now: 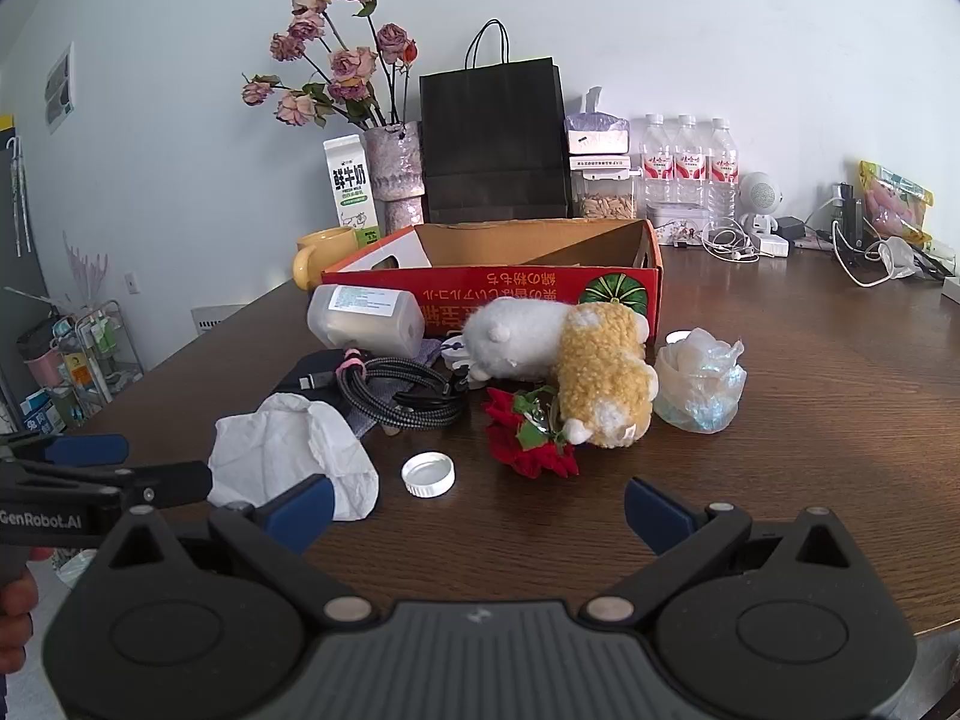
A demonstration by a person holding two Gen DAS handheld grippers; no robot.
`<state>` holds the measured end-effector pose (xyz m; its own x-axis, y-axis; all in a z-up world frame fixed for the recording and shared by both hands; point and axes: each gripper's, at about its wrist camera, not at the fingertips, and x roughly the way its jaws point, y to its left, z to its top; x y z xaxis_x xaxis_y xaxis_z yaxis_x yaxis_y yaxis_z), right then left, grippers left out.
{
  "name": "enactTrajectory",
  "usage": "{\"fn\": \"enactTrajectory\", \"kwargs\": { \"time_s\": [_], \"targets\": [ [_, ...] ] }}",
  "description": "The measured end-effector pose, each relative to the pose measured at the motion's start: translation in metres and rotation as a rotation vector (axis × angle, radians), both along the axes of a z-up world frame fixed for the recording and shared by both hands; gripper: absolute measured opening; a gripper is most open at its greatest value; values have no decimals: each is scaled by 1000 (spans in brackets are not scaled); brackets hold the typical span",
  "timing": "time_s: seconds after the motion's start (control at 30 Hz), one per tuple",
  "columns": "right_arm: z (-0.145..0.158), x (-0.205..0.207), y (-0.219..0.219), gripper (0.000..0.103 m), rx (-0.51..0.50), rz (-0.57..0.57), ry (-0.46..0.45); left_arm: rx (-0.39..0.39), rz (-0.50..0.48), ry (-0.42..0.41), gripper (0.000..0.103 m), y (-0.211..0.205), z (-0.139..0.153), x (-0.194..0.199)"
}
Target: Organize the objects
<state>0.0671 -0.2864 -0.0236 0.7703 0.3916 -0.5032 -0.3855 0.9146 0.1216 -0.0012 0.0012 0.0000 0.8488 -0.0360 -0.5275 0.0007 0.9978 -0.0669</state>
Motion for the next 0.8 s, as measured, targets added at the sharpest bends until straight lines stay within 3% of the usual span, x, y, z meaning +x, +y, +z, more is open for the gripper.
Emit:
{"fn": "enactTrajectory", "kwargs": {
  "time_s": [0.8],
  "targets": [
    [0,-2,2,103,0,0,-1,-8,4,9,103,2,-3,0]
  ]
}}
